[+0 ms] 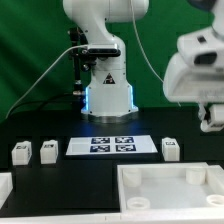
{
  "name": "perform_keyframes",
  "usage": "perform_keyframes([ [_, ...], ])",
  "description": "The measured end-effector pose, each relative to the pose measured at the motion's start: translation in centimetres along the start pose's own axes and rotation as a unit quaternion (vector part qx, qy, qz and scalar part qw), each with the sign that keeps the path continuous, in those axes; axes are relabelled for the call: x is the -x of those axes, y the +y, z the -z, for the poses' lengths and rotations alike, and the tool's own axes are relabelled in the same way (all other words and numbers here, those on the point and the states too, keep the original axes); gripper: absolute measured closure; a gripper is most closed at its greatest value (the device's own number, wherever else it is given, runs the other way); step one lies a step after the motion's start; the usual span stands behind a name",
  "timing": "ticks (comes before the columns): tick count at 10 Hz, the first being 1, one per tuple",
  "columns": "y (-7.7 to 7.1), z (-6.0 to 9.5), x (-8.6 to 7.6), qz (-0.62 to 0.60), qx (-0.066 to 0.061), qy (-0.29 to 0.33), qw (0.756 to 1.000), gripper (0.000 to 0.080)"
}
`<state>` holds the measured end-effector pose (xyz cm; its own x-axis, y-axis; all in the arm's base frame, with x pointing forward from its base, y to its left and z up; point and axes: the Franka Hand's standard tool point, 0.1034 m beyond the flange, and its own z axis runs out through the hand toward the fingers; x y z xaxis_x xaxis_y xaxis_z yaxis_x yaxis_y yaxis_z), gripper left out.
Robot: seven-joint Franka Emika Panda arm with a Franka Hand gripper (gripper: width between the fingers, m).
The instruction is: Assemble one leg
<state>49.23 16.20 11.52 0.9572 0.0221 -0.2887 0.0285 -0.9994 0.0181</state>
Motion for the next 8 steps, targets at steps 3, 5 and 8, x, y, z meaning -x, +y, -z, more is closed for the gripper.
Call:
perform_keyframes([
  [3, -1.4, -0.3, -0.1, 0.008, -0.032, 0.168, 0.985, 0.0508],
  [5, -2.7, -0.3, 0.2, 0.011, -0.072, 0.270, 0.960, 0.0508],
  [8, -0.6, 3.5, -4.1, 0.066, -0.058, 0.359, 0.929, 0.0508],
])
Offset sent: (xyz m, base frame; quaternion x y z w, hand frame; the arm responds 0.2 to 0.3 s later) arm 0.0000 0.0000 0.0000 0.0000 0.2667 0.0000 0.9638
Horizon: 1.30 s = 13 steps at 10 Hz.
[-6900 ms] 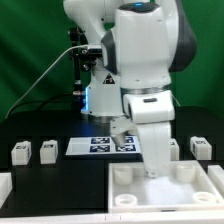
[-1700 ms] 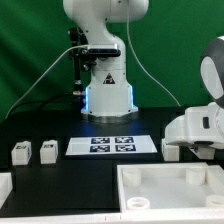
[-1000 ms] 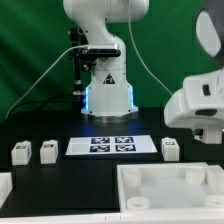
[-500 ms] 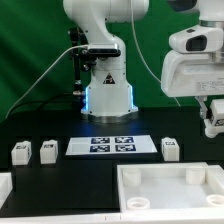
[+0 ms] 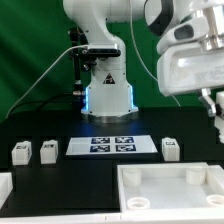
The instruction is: Assemble one leg
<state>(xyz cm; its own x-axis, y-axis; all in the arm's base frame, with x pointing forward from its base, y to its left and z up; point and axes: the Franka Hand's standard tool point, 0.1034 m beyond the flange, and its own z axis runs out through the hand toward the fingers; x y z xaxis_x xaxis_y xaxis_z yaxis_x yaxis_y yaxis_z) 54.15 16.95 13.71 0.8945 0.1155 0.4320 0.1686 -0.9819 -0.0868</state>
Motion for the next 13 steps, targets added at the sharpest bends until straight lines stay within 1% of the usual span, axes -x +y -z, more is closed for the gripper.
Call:
perform_keyframes([
  [1, -0.4, -0.3, 0.9, -0.005, -0.002, -0.008, 1.000, 0.0508],
  [5, 0.0, -0.5, 1.1, -0.003, 0.000, -0.009, 1.000, 0.0508],
  [6, 1.7, -1.6, 1.3, 0.041, 0.007, 0.002, 0.999, 0.0508],
  [7, 4.0, -2.6, 0.0, 0.055, 0.017, -0.006, 0.998, 0.0508],
  [8, 4.9, -2.6, -3.5, 0.057, 0.021, 0.014, 0.998, 0.0508],
  [9, 5.1, -3.3, -4.8, 0.066, 0.021, 0.022, 0.997, 0.0508],
  [10, 4.9, -3.7, -5.9, 0.067, 0.020, 0.027, 0.997, 0.0508],
  [13, 4.8, -3.8, -5.7, 0.068, 0.020, 0.026, 0.997, 0.0508],
])
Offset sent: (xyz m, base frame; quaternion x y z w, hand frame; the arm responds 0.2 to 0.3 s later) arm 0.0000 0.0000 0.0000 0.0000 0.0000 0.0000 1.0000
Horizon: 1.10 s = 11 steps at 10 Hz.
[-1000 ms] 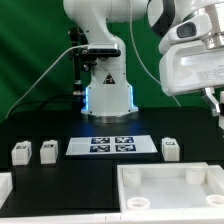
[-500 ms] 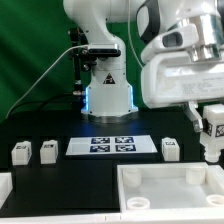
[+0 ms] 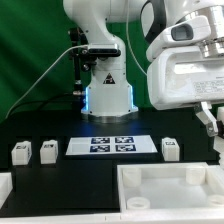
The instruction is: Assemble one leg
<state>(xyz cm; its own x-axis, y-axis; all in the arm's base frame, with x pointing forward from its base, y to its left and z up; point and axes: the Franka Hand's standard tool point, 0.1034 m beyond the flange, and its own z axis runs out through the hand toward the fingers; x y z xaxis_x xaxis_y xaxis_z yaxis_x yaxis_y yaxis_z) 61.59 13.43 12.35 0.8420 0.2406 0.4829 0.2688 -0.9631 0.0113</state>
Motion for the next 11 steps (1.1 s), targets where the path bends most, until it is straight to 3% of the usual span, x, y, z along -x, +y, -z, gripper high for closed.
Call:
perform_keyframes([
  [2, 0.7, -0.4, 0.4, 0.019, 0.007, 0.035, 0.999, 0.0508],
  [3, 1.3, -1.7, 1.1, 0.016, 0.009, 0.034, 0.999, 0.0508],
  [4, 1.9, -2.3, 0.4, 0.015, 0.011, 0.038, 0.999, 0.0508],
  [7, 3.5, -3.4, 0.8, 0.020, 0.017, 0.033, 0.999, 0.0508],
  [11, 2.7, -4.1, 1.4, 0.024, 0.004, -0.024, 0.999, 0.0508],
])
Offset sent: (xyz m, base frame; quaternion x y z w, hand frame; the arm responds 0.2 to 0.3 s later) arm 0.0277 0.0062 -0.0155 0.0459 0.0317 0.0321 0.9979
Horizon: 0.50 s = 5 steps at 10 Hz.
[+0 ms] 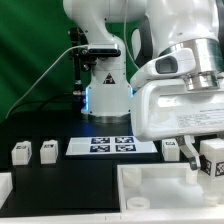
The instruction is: Assemble one leg
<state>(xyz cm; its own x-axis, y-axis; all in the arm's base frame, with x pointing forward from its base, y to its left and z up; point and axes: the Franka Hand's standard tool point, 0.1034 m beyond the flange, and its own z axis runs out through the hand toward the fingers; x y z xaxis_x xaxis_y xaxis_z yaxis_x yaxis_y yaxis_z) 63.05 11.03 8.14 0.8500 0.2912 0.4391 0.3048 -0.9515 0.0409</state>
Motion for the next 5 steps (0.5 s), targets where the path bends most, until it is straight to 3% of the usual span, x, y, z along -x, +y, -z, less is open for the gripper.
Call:
perform_keyframes([
  [5, -1.4, -0.4, 0.9, 0.009, -0.004, 0.000, 1.000, 0.0508],
])
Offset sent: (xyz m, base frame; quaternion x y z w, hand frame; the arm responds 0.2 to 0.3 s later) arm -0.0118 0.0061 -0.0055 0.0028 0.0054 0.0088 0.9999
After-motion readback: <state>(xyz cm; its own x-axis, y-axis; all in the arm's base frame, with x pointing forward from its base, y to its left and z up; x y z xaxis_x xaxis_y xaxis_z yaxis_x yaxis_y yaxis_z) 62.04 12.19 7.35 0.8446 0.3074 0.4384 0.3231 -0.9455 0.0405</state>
